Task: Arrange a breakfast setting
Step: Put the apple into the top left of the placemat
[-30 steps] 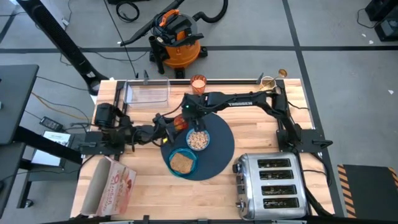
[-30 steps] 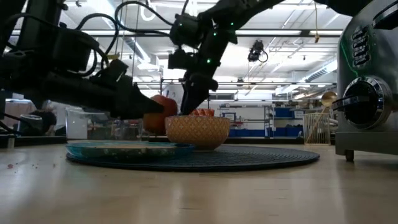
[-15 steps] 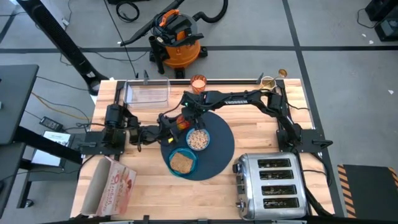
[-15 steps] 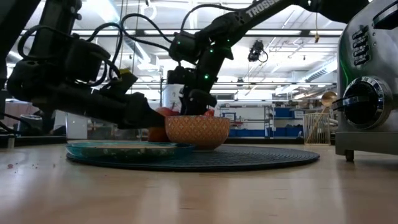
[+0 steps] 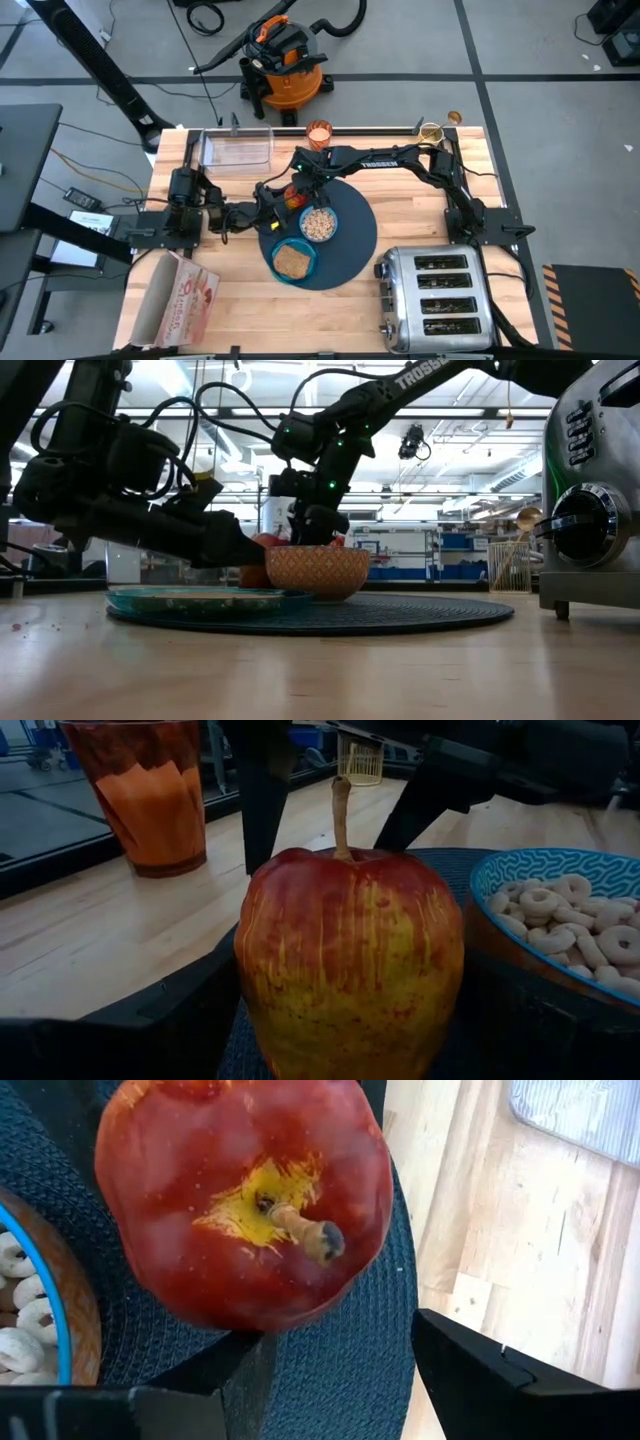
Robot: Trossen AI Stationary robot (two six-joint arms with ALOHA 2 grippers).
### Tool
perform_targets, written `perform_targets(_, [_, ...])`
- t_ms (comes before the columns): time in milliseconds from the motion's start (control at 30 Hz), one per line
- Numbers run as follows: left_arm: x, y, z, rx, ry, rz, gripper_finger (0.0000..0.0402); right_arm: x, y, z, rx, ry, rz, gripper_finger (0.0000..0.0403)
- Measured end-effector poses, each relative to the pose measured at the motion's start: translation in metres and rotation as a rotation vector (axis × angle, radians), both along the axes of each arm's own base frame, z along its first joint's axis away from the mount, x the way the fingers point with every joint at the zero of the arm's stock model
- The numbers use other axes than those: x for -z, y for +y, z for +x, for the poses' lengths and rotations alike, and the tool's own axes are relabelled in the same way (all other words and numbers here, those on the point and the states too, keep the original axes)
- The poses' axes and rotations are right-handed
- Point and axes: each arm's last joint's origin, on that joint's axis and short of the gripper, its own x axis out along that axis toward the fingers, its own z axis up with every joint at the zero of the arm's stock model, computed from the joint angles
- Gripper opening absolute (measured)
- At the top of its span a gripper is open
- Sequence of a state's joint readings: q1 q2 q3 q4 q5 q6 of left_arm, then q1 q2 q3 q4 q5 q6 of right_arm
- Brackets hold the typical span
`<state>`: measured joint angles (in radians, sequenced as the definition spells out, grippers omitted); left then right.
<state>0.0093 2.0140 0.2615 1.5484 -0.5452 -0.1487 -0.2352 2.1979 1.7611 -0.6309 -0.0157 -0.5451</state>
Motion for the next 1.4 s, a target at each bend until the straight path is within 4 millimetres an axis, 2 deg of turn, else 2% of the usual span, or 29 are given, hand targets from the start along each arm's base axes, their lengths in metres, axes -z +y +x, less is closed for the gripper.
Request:
perform_targets(533, [0.001,-0.003,-0.001,0.004,0.006,-0.013,0.0343,-0.003,0.000,-0.001,0.002,-0.002,0.004,0.0236])
perform_targets(867, [0.001,-0.003,-0.021,-0.005,-0.007,-0.081,0.0344,-0.004,0.002,0.000,0.002,-0.015,0.020,0.0236])
perform_targets(1400, [-0.001,-0.004,-0.023,0.013,0.027,-0.054,0.0337,-0.006,0.008,0.004,-0.007,-0.046,0.010,0.0236])
